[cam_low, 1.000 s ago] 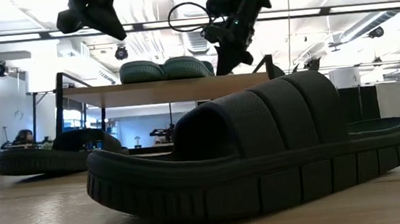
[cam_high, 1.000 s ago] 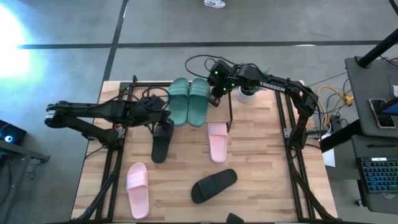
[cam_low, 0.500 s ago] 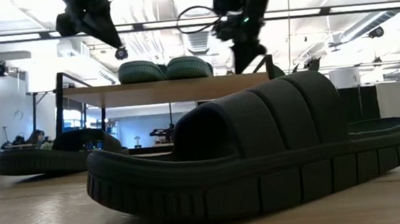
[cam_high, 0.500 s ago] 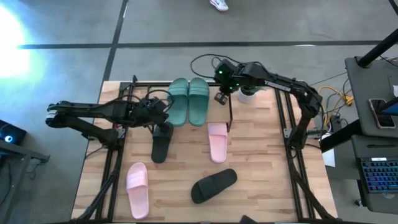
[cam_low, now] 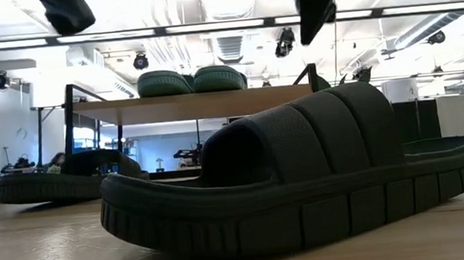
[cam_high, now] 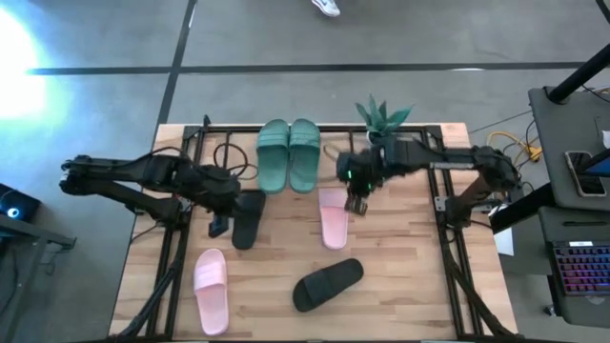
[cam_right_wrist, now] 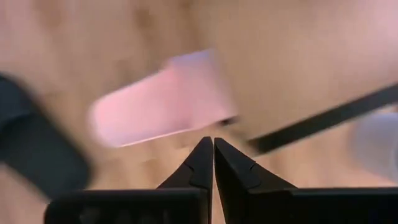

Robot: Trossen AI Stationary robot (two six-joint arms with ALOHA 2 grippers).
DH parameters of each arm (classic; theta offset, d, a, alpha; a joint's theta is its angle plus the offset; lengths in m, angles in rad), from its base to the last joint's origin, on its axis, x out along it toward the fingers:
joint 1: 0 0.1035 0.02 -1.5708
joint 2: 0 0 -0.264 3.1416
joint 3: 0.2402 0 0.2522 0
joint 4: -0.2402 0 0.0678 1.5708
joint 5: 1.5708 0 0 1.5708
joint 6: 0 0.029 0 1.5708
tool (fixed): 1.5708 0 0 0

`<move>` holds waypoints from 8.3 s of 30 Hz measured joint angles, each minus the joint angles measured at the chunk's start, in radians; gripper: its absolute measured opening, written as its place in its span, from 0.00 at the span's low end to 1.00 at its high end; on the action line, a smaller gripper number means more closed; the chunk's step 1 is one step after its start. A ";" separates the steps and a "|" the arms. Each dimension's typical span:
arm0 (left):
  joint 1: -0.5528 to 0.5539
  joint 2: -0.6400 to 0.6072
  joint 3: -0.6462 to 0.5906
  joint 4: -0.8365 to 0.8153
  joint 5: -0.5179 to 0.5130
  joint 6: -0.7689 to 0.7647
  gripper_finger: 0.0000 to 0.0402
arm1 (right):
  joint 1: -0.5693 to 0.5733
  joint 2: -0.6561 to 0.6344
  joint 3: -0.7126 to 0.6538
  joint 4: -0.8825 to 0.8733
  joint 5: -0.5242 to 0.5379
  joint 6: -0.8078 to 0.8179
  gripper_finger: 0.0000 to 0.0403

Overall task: Pick and place slides into the shelf
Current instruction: Move the black slide under the shelf

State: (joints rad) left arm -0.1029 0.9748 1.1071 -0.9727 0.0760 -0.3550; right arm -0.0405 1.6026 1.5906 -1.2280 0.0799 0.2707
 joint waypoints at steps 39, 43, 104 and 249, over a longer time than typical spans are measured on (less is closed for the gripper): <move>-0.057 -0.184 -0.261 0.317 0.048 -0.191 0.03 | 0.534 0.062 -0.735 1.314 -0.061 1.161 0.44; -0.057 -0.162 -0.260 0.310 0.048 -0.192 0.03 | 0.533 0.070 -0.729 1.318 -0.052 1.121 0.44; -0.089 -0.324 -0.328 0.093 0.020 -0.115 0.20 | 0.464 0.708 0.381 0.377 0.672 1.863 0.53; -0.691 -0.164 -0.244 0.546 -0.899 -0.833 0.00 | 0.507 0.473 0.135 0.065 0.311 1.545 0.02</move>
State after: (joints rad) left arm -0.7940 0.8109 0.8635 -0.4265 -0.8231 -1.1884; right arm 0.4664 2.0760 1.7253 -1.1632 0.3907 1.8160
